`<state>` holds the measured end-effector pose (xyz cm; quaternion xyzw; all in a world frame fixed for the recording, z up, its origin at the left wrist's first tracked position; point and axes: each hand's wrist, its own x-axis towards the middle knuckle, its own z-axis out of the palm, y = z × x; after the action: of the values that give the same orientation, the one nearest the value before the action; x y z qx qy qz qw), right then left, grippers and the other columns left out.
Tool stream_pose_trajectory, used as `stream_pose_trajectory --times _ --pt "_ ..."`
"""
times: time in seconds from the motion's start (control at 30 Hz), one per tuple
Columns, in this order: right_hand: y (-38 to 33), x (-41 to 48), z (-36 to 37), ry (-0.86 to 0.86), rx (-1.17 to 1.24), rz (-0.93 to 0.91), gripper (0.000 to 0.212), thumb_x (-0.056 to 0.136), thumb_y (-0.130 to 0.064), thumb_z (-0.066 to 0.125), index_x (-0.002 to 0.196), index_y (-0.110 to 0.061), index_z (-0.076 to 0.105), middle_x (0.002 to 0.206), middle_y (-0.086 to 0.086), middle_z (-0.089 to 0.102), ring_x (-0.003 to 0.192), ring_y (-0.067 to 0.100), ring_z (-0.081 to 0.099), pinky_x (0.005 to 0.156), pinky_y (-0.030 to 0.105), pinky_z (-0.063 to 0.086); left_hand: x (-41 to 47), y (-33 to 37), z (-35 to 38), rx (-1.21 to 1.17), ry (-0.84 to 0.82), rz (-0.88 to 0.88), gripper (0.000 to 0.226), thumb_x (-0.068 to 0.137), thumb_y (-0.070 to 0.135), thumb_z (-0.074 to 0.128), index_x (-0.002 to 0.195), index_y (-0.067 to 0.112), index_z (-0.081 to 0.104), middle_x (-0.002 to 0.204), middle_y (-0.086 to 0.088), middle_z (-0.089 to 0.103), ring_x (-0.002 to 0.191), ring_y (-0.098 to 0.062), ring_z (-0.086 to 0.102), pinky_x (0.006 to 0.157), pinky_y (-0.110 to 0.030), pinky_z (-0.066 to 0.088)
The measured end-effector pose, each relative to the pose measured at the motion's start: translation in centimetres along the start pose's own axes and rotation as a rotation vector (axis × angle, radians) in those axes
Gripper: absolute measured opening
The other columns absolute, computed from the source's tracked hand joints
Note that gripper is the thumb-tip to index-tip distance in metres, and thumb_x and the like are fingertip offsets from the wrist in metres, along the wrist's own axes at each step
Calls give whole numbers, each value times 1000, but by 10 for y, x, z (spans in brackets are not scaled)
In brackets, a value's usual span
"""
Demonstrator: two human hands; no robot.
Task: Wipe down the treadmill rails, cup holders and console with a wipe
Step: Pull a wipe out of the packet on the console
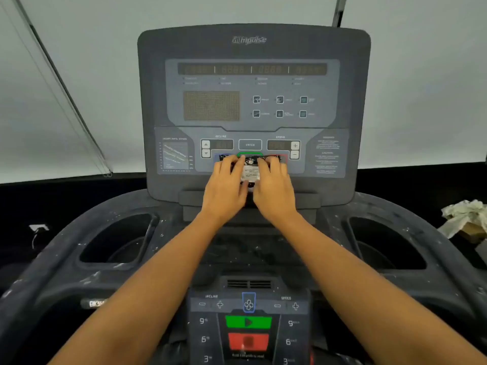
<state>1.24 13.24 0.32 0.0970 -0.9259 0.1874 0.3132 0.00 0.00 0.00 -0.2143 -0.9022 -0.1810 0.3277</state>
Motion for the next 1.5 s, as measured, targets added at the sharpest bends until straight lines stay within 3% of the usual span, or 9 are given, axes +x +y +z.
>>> stream_pose_trajectory --times 0.37,0.53,0.73,0.83,0.93,1.07,1.17,1.4,1.5 --pt "-6 3 -3 61 230 -63 5 84 -12 55 89 -10 54 86 4 58 82 22 48 69 38 43 3 -3 -5 -73 -12 5 42 78 13 68 120 10 58 121 -9 52 107 -26 47 75 -29 46" --pt "-17 -4 -3 22 333 -130 29 81 -24 34 79 -9 59 79 4 60 76 15 42 71 34 37 3 -6 -9 -74 -59 29 37 75 18 67 108 7 56 123 -11 51 105 -28 49 71 -36 52" --pt "-9 -9 0 14 318 81 25 87 4 46 105 0 63 101 15 62 96 28 55 77 40 49 4 -14 -9 -227 23 -16 9 85 11 65 88 7 58 98 -7 54 90 -23 53 72 -30 45" --pt "-5 -8 0 11 277 92 30 89 5 49 117 1 60 108 16 61 101 30 55 80 41 50 7 -21 -14 -350 -2 -96 6 86 7 64 84 8 58 90 -3 58 83 -16 53 74 -25 45" --pt "-5 -6 1 23 246 94 26 94 -1 51 118 0 61 108 15 62 101 29 56 79 41 51 11 -25 -21 -408 -46 -158 6 89 6 63 91 9 58 88 2 61 81 -10 54 74 -18 45" --pt "-6 -1 3 30 231 106 18 93 -11 58 109 -4 63 106 11 61 99 24 55 78 38 52 16 -29 -20 -398 -127 -142 31 91 5 59 120 15 54 89 2 58 86 -16 57 80 -30 48" --pt "-11 3 6 30 221 155 23 91 -23 63 105 -5 63 105 8 59 100 21 52 73 31 48 18 -30 -17 -306 -176 -59 48 93 5 52 138 20 45 99 -1 54 95 -20 53 86 -32 46" --pt "-27 5 15 119 279 348 27 90 -23 64 110 -5 60 111 9 58 104 25 53 80 39 51 19 -31 -16 -240 -211 -16 54 90 17 56 142 15 42 114 -7 51 111 -23 45 96 -34 41" --pt "-32 4 19 136 291 402 26 92 -22 61 112 -5 60 114 9 57 104 24 54 78 34 50 18 -29 -15 -232 -198 -8 55 91 26 60 142 15 42 118 -7 51 113 -23 45 97 -34 40"
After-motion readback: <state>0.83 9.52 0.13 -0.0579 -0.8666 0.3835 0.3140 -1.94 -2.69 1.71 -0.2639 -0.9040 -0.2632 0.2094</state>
